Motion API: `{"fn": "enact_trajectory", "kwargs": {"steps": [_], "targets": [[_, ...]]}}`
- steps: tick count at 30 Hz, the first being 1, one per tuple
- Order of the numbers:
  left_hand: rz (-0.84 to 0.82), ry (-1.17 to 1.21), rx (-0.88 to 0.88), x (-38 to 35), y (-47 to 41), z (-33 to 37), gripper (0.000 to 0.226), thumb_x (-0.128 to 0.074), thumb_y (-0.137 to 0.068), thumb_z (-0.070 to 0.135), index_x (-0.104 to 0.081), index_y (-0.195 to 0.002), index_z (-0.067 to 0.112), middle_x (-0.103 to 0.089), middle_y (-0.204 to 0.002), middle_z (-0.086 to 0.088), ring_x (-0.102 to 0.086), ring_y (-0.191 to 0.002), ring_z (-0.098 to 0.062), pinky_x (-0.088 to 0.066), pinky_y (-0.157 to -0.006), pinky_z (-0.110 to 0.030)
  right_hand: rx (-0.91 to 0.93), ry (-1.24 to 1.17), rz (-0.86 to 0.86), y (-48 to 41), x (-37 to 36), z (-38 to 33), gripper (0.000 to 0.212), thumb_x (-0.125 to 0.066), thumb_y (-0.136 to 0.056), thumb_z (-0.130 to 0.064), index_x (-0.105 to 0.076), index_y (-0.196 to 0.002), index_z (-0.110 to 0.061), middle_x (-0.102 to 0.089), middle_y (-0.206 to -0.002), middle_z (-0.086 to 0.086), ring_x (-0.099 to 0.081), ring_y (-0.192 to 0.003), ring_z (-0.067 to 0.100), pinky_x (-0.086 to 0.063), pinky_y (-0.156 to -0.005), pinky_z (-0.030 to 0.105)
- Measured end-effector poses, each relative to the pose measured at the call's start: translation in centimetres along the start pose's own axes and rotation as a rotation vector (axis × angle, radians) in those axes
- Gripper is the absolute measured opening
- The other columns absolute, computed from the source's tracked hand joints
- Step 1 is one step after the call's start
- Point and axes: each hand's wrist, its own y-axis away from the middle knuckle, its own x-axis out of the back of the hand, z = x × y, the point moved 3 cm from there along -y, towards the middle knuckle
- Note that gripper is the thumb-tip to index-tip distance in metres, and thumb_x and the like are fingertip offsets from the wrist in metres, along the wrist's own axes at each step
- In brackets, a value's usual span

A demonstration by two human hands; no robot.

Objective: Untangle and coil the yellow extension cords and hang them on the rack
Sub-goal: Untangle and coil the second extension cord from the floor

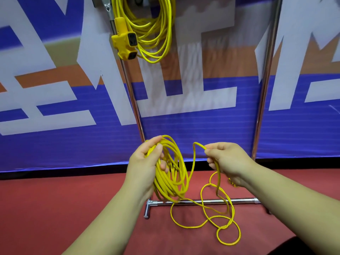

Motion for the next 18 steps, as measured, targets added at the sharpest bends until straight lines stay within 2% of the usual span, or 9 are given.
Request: {"fn": "enact_trajectory", "kwargs": {"steps": [7, 12, 18], "targets": [[-0.123, -0.016, 0.089, -2.3, 1.1, -1.6, 0.029, -0.055, -0.099, 0.009, -0.066, -0.124, 0.018, -0.051, -0.074, -0.009, -0.044, -0.045, -0.018, -0.044, -0.048, -0.03, 0.114, -0.067, -0.007, 0.7, 0.3, -1.3, 0.01, -0.065, -0.095, -0.017, -0.073, -0.101, -0.016, -0.067, -0.074, 0.004, -0.061, -0.059, 0.008, -0.053, -0.058, 0.022], [-0.2, 0.013, 0.128, -3.1, 1.6, -2.0, 0.032, -0.048, -0.102, 0.031, -0.063, -0.13, 0.029, -0.054, -0.075, -0.014, -0.046, -0.044, -0.022, -0.043, -0.053, -0.03, 0.161, -0.096, -0.033, 1.3, 0.3, -2.2, 0.013, -0.064, -0.096, -0.019, -0.075, -0.101, -0.021, -0.065, -0.076, 0.0, -0.056, -0.057, 0.008, -0.05, -0.055, 0.021], [-0.215, -0.012, 0.136, -4.0, 2.0, -2.7, 0.035, -0.041, -0.103, 0.046, -0.049, -0.136, 0.054, -0.055, -0.076, -0.021, -0.047, -0.047, -0.024, -0.046, -0.05, -0.032, 0.332, 0.198, -0.199, 2.7, -0.5, -3.6, 0.022, -0.058, -0.096, -0.013, -0.078, -0.099, -0.02, -0.067, -0.064, -0.012, -0.054, -0.057, 0.001, -0.043, -0.057, 0.015]]}}
